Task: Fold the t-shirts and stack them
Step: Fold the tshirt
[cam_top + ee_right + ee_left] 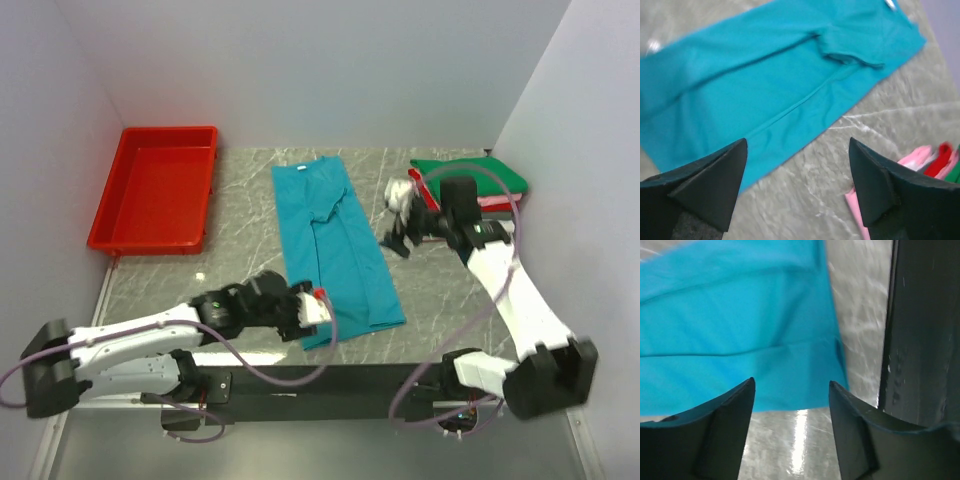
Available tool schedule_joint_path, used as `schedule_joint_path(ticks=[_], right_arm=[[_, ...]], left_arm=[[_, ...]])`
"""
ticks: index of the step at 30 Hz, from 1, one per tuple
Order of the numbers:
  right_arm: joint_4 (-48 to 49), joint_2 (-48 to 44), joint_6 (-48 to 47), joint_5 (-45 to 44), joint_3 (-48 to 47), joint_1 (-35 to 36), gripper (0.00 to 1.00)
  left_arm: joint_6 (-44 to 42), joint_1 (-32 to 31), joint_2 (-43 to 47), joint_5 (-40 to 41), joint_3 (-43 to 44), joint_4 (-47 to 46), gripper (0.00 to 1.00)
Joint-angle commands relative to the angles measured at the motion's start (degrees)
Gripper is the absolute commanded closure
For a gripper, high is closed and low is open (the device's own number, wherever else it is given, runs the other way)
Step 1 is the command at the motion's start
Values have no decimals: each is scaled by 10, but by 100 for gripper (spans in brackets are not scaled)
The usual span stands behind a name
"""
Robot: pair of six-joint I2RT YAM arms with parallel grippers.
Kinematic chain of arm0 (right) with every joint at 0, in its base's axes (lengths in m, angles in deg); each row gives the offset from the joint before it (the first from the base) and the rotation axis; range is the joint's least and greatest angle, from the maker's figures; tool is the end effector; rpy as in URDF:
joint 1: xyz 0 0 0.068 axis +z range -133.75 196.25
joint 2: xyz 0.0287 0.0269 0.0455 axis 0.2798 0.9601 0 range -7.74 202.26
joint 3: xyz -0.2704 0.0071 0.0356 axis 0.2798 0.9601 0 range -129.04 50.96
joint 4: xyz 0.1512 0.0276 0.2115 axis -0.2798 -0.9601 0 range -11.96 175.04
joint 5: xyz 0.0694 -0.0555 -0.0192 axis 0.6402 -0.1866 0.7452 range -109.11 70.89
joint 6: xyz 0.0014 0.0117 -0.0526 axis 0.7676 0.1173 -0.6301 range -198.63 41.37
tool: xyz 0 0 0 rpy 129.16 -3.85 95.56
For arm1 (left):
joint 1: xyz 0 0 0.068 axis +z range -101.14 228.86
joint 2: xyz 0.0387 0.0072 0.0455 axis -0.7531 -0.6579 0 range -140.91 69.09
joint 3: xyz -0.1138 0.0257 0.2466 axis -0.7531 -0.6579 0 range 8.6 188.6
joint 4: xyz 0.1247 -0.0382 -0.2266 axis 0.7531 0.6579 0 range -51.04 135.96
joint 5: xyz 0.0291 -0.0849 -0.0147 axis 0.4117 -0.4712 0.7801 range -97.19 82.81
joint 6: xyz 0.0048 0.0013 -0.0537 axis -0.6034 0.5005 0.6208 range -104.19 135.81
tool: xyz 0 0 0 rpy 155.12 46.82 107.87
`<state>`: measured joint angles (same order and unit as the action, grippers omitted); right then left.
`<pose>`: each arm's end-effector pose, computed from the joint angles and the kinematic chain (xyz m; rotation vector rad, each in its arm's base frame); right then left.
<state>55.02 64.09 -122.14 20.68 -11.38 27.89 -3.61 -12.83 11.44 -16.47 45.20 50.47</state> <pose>0.2574 0.0762 0.3186 -1.2801 1.6828 0.4555 0.0997 -0.1973 0.2457 1.4978 1.6004 -0.5984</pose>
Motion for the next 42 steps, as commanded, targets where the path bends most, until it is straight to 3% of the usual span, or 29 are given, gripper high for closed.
schedule_joint_path(ticks=[1,2,4,8,20,24,26,27,28,35,42], right_arm=[[-119,-26,-308,82,82,7,18],[-155,-28,-391,92,90,6,20],[-208,-52,-472,85,135,7,22],[-213,-117,-484,55,205,7,22],[-177,-129,-505,25,262,6,24],[-172,-114,-549,10,278,8,25],[-177,-107,-571,7,282,8,25],[-180,-101,-578,6,283,10,26],[-184,-100,-591,6,284,14,26],[-93,-77,-532,-66,332,119,31],[-51,-35,-484,-109,336,160,49]], left_arm=[[-79,-68,-56,87,-8,-7,36],[-79,-78,-67,88,-13,-16,36],[-76,-111,-98,92,-22,-46,37],[-63,-140,-169,122,-18,-73,43],[-51,-152,-264,142,-8,-57,46],[-52,-154,-290,167,-10,-47,78],[-53,-155,-294,174,-13,-44,87],[-54,-155,-293,182,-15,-46,97],[-55,-155,-291,184,-18,-47,99],[-62,-155,-256,167,-20,-57,99],[-52,-150,-217,158,-37,-74,99]])
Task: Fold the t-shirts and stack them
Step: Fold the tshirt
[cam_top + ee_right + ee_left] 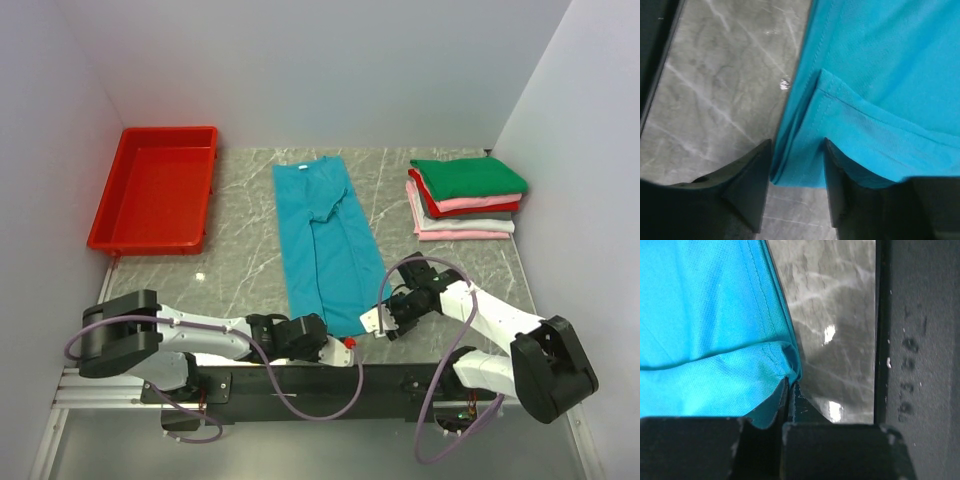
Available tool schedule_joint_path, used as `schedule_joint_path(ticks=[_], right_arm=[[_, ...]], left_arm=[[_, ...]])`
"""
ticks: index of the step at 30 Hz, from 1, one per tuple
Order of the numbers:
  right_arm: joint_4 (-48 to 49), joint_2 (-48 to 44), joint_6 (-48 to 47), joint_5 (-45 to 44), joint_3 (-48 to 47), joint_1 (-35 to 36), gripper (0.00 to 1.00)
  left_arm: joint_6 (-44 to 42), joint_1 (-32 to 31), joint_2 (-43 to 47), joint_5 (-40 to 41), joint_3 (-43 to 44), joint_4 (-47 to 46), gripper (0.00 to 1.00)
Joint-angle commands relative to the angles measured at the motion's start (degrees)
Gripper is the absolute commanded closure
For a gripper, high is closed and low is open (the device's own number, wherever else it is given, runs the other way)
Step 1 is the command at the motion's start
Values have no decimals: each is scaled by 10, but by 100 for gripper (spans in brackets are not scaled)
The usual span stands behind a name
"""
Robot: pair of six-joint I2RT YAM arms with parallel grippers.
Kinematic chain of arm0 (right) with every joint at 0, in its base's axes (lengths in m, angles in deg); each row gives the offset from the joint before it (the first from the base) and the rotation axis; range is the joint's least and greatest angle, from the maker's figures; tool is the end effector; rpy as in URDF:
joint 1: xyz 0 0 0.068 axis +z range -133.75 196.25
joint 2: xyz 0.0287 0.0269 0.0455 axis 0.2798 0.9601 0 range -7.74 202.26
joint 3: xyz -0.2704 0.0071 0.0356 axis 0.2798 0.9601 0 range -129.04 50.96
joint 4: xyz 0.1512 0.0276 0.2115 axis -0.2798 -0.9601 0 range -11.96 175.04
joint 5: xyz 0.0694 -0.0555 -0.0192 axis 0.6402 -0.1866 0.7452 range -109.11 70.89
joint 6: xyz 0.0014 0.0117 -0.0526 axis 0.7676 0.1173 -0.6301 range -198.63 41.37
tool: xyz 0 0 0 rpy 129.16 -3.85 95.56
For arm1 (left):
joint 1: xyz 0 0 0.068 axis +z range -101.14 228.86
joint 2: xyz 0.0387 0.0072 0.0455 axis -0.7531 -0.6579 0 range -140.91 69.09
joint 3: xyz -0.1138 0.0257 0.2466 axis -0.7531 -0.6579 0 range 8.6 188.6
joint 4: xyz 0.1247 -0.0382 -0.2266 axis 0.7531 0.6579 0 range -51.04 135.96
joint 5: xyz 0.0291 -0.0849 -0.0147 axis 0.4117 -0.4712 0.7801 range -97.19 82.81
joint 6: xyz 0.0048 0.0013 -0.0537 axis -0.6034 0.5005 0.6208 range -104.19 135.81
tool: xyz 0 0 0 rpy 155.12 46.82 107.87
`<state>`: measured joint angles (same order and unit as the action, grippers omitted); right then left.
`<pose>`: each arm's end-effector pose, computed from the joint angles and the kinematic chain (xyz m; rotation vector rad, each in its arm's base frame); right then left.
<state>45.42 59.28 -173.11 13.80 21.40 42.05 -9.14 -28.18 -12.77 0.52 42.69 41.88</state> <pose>0.1457 0.0919 0.1539 -2.2960 1.2179 0.4676 0.0631 -0.2532 0.1491 1.8732 1.5932 -0.2367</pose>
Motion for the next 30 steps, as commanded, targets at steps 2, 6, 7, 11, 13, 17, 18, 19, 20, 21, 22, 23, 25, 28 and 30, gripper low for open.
schedule_joint_path(ticks=[2,6,7,11,13,17,18,19,20,21,22,23,25,28,30], right_arm=[[56,17,39,-52,15,24,57],[60,17,55,-49,13,31,85],[53,15,66,-41,7,30,87],[32,11,109,-13,-59,26,95],[38,25,145,-14,-92,21,99],[52,106,183,-35,-201,5,100],[58,122,191,-37,-222,-6,100],[61,138,201,-41,-261,-13,100],[67,173,211,-42,-282,-17,100],[72,192,228,-43,-302,-27,100],[75,210,237,-49,-343,-29,100],[81,246,247,-51,-362,-33,100],[107,279,284,-53,-414,-40,100],[135,360,332,-72,-481,-44,100],[154,390,362,-89,-509,-47,100]], left_arm=[[1,8,36,-17,-15,6,99],[-4,24,54,-40,-16,2,99],[-7,35,58,-45,-16,0,99],[-28,86,83,-73,-10,-13,99],[-48,139,89,-93,5,-15,99],[-92,242,56,-138,46,-26,99],[-99,281,44,-146,62,-25,99],[-108,301,32,-160,72,-46,99],[-115,319,7,-169,82,-49,99],[-125,355,-5,-181,104,-54,99],[-128,373,-16,-202,116,-62,99],[-132,388,-36,-211,127,-70,99],[-133,431,-57,-228,159,-81,99],[-137,478,-108,-257,213,-85,99],[-140,502,-152,-266,258,-78,99]])
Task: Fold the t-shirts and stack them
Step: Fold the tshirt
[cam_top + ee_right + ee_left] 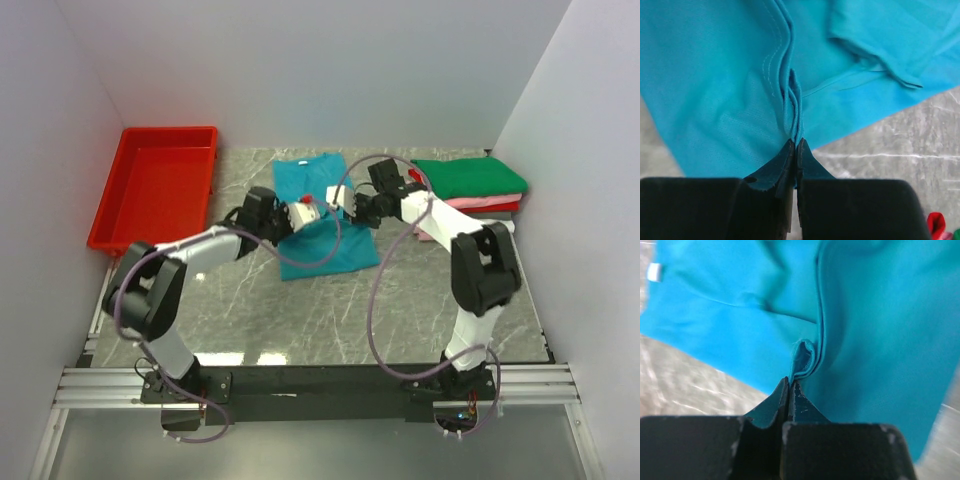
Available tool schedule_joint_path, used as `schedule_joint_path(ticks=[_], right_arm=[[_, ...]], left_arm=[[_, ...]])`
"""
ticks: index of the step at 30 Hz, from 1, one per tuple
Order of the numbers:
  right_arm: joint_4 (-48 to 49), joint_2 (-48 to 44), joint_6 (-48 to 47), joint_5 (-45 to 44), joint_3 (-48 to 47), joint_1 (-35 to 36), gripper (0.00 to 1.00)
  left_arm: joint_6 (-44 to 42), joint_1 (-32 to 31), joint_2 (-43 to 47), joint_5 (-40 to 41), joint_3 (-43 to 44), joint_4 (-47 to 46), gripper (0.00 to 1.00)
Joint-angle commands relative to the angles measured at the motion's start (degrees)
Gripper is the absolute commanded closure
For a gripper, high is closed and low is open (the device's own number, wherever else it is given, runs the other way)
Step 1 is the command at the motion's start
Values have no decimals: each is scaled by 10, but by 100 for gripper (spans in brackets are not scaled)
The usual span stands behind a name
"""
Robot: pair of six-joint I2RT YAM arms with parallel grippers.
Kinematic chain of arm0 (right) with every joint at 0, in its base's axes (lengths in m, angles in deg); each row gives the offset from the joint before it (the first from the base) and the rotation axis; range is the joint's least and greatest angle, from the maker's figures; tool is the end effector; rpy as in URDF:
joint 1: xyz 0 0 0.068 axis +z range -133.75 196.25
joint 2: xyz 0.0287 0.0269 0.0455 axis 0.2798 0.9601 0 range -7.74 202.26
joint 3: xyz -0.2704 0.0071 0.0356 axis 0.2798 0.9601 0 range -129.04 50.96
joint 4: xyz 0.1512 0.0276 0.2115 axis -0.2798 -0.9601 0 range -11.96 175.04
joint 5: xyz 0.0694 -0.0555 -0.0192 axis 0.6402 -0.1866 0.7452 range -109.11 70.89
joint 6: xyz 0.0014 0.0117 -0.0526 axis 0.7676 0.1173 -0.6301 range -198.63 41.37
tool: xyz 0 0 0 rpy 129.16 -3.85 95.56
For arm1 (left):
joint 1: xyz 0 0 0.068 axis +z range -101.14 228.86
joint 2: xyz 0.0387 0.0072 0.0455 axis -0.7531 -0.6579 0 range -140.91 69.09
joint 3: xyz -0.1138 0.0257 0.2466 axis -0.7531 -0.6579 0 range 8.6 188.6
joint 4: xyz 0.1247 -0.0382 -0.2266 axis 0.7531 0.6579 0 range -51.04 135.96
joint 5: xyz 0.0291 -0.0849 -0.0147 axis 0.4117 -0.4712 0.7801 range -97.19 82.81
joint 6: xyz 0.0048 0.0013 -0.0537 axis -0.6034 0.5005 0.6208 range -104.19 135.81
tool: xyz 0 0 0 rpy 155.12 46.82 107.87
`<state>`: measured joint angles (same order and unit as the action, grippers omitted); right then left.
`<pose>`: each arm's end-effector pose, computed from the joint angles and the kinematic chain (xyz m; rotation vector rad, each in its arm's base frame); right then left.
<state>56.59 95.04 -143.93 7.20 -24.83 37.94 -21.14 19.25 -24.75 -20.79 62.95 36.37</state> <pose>0.3511 0.1566 0.2260 -1.7855 1.6273 0.2445 0.3017 -0.1811 0.2021 1.3148 1.7645 -0.1911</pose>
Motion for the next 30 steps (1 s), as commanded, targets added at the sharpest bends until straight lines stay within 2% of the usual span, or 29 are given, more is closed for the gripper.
schedule_joint_path(ticks=[1,8,19,20,21,22,23,24,26,29,30], right_arm=[[49,57,78,-30,-71,-9,100],[100,142,136,-92,-152,-14,100],[111,204,178,-113,-221,-18,98],[117,208,185,-120,-224,-19,84],[121,211,197,-123,-227,-17,67],[124,214,205,-126,-232,-18,48],[138,211,220,-136,-230,-18,32],[168,207,256,-167,-226,-18,30],[175,187,269,-166,-215,-31,29],[144,141,265,-102,-194,-60,28],[122,115,244,-29,-180,-69,26]], left_arm=[[-21,34,-46,-58,69,-22,99],[-8,68,-157,-78,180,-9,99],[14,85,-212,-78,233,-20,99],[30,86,-216,-62,238,-29,91],[42,88,-218,-53,241,-34,75],[57,89,-216,-38,243,-43,48],[101,90,-204,-5,235,-82,5],[118,99,-193,1,228,-100,1],[162,111,-144,12,198,-138,1],[167,139,-58,-35,151,-166,1],[153,139,-37,-65,140,-140,1]])
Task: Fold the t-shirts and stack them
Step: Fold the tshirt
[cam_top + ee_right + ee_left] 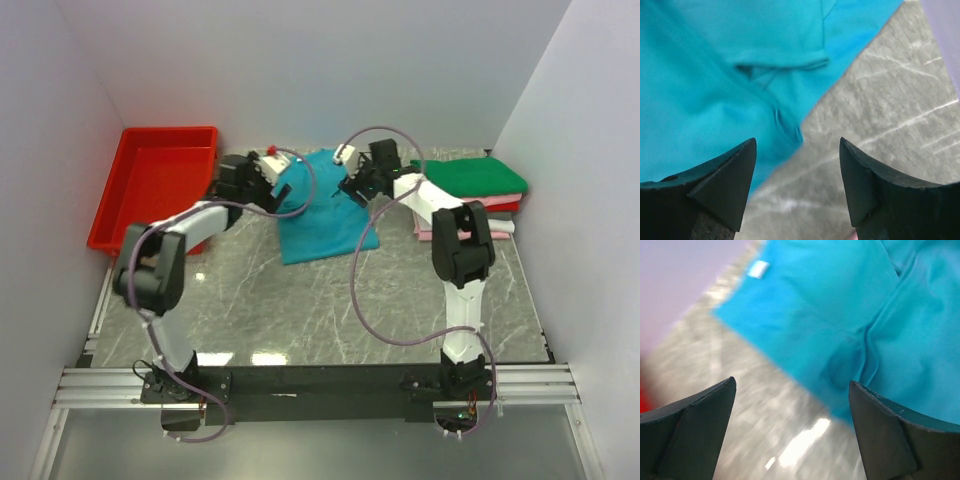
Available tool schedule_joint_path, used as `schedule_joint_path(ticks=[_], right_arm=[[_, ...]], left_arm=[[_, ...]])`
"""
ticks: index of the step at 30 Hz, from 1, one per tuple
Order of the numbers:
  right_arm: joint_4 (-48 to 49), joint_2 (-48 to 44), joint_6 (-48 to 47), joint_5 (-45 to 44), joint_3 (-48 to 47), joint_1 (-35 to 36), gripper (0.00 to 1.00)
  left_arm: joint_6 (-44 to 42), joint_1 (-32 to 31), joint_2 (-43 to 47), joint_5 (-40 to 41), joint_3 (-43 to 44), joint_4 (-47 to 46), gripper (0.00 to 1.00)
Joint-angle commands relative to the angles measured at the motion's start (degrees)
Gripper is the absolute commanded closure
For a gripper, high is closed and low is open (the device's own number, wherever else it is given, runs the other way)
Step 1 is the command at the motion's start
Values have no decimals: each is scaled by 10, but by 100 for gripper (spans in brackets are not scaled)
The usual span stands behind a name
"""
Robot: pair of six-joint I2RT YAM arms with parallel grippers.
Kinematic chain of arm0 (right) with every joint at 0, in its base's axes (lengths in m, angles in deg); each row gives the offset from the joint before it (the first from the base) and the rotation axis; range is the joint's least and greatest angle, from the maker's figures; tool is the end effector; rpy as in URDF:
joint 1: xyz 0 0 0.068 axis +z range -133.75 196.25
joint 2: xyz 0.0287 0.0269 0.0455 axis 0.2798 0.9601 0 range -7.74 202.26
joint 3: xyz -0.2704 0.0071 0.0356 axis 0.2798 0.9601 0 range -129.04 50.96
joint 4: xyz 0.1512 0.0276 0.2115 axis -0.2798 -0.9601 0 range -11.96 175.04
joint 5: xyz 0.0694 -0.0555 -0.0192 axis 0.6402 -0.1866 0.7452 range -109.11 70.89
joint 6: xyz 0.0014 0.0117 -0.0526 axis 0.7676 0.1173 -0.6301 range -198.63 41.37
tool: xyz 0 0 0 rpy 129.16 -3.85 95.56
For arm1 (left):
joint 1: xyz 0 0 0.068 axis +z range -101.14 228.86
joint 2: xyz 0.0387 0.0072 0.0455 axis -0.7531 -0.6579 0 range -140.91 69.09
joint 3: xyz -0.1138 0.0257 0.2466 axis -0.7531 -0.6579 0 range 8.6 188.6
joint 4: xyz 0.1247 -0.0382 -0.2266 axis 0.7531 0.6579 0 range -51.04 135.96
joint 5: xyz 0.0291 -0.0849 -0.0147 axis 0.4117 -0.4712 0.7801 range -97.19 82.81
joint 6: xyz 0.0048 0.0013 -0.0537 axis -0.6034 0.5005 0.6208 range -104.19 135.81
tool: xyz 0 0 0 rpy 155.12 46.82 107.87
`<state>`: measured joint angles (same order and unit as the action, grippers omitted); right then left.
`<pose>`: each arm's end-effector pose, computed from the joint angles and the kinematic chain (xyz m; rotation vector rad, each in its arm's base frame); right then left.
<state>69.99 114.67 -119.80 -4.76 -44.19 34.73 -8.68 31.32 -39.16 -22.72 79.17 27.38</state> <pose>0.4592 0.1627 0.2044 -1.2436 1.9142 0.0832 0.4076 -0.1389 0.2142 0.8790 1.8121 -0.1973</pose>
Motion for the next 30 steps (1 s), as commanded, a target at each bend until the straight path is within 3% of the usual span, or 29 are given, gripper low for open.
schedule_joint_path(ticks=[1,3,5,8,12,19,30], right_arm=[[-39,-97,-27,131,23,-47,26],[-165,-138,-190,219,58,-68,26],[-239,-169,-372,276,104,-73,26],[-254,-224,-470,277,212,-67,25],[-160,-263,-433,248,299,-48,25],[-32,-247,-379,164,342,-6,25],[-36,-183,-377,111,306,13,29]], left_arm=[[-16,18,144,-64,-30,-22,1],[-59,6,175,-106,-35,102,1],[-127,-26,229,-99,-72,154,1],[-184,-169,279,-2,-146,190,2],[-178,-234,289,72,-223,162,10],[-195,-239,211,136,-252,96,17],[-187,-199,104,147,-202,60,25]])
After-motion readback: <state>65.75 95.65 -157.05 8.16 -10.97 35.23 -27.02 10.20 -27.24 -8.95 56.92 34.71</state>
